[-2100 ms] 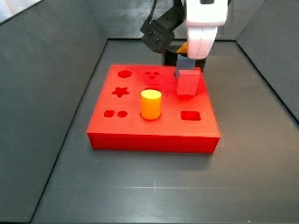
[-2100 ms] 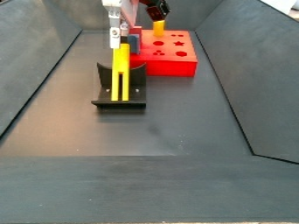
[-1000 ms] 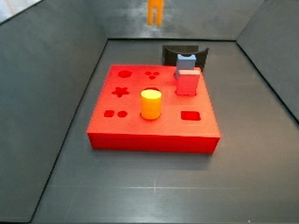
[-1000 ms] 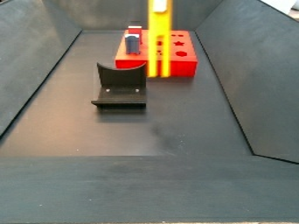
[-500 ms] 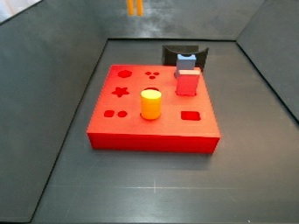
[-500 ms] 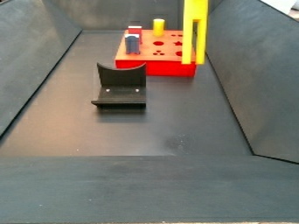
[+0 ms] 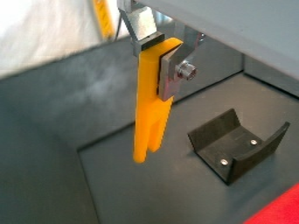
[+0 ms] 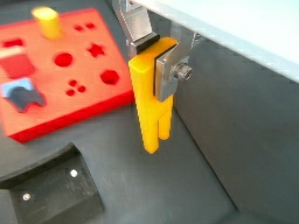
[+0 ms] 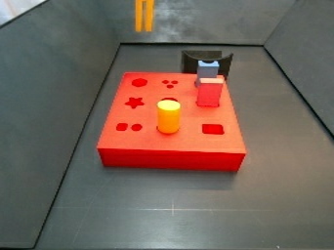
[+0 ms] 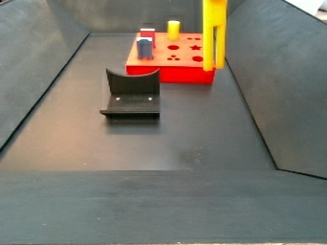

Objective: Pick up the square-circle object. Move up. Rotate the square-circle object. Place the square-circle object on the fixture. Regrasp the square-circle object. Move to above the board. Insert the square-circle object.
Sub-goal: Rotate the square-circle object.

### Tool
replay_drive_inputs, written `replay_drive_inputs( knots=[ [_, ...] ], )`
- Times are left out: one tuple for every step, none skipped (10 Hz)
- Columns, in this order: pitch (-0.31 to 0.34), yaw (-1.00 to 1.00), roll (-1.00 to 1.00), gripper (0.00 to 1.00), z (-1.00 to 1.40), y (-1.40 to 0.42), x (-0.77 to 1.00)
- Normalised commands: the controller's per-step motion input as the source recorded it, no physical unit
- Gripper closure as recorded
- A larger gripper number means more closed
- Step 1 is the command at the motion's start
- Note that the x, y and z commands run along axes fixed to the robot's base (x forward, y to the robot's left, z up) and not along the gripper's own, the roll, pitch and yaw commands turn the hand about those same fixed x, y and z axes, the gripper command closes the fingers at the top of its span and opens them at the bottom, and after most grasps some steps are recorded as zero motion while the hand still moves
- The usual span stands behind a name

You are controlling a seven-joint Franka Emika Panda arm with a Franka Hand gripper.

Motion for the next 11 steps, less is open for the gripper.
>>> replay_drive_inputs(
  knots=[
    [-0.032, 0.60, -0.82, 1.00, -0.01, 0.02, 0.05],
    [-0.043, 0.44, -0.66, 1.00, -0.01, 0.02, 0.05],
    [-0.029, 0.21, -0.38, 1.00, -0.01, 0.01, 0.03],
    [-0.018, 0.08, -0.22, 1.00, -0.01, 0.01, 0.03],
    [-0.004, 1.00, -0.05, 1.00, 0.00, 0.02, -0.04],
    [-0.003, 1.00, -0.04, 1.00, 0.00, 0.02, -0.04],
    [-0.004, 1.00, -0.03, 1.00, 0.01, -0.01, -0.04],
    [-0.007, 1.00, -0.04, 1.00, 0.01, 0.00, -0.02],
    [-0.007, 1.00, -0.04, 1.00, 0.01, 0.00, -0.02],
    [-0.009, 1.00, -0.05, 1.00, 0.01, 0.00, -0.01],
    [-0.011, 1.00, -0.06, 1.00, 0.01, 0.00, -0.01]
  ],
)
